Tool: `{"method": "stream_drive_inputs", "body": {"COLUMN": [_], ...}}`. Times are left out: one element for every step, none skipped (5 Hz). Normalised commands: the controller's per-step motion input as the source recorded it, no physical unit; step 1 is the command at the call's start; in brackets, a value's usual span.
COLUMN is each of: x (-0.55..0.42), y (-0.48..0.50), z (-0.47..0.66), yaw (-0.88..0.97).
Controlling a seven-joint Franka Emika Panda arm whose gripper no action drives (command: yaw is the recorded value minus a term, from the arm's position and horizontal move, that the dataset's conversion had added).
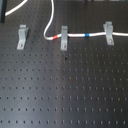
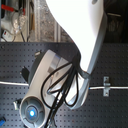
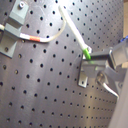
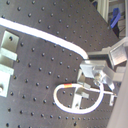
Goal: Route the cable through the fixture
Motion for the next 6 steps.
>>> {"method": "stream_drive_inputs", "body": {"x": [0.000, -0.084, -0.210, -0.320, -0.418, -0.488], "y": [0.000, 0.041, 0.469, 0.521, 0.470, 0.436], "z": [0.02, 0.41, 0.47, 0.44, 0.38, 0.33], "yaw": [0.00, -0.39, -0.44, -0.33, -0.29, -0.23]}}
